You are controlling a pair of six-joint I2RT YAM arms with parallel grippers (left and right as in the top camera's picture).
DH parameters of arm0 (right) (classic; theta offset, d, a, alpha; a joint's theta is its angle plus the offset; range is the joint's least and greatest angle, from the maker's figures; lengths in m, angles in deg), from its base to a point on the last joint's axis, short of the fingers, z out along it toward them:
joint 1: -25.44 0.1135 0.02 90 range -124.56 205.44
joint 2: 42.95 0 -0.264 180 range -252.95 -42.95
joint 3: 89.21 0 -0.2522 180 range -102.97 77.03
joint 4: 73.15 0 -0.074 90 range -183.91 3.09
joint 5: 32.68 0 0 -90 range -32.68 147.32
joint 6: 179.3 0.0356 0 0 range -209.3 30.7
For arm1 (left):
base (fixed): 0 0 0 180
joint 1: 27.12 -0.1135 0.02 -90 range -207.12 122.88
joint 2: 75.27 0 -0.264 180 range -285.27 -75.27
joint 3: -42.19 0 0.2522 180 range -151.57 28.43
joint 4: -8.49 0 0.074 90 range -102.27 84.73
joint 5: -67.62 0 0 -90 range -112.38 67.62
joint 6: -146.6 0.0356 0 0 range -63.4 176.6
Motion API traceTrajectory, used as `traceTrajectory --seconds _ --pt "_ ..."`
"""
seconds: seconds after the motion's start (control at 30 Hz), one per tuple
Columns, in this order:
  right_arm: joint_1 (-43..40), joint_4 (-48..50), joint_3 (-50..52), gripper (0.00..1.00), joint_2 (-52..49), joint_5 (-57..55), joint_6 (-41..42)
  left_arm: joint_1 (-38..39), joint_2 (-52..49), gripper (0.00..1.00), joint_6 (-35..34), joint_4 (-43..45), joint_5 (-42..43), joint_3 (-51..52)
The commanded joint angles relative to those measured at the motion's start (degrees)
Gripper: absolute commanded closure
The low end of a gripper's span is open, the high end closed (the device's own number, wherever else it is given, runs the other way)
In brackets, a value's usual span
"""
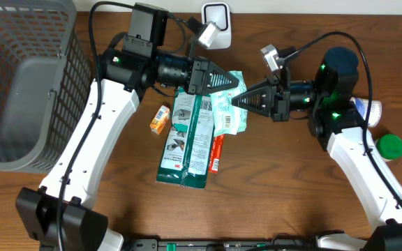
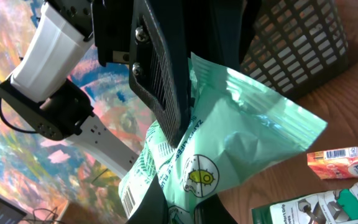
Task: Scan the item barcode
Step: 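Release the left gripper and lift the pouch up with the right gripper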
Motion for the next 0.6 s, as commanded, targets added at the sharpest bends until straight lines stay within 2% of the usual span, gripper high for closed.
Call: traceTrajectory --seconds 0.0,0.03,0.1,0.17,0.33,0.57 --pt "0.39 0.94 -0.66 0.99 0.48 0.04 0.74 0.35 -0.02 0.91 1.01 -0.15 -4.57 0.13" --pt "0.39 0.92 -0.66 0.99 0.48 -0.52 0.74 0.33 -0.02 0.84 1.01 0.04 -5.9 0.13" --pt "0.39 0.92 -0.66 0.99 0.46 -1.11 0.72 0.28 -0.02 0.55 0.98 0.5 -9.05 0.13" --pt "0.39 0.92 -0.66 0.99 0.48 -2.19 0.72 0.11 -0.02 0.36 0.94 1.38 -11.72 0.11" --pt "0.52 0.46 -0.66 0.99 0.48 -7.41 0.5 -3.19 0.0 0.29 -1.46 6.71 -13.81 0.11" --pt "1.81 -5.77 -0.66 0.99 0.48 -24.81 -2.38 -13.81 0.0 0.22 -9.55 12.72 -14.4 0.11"
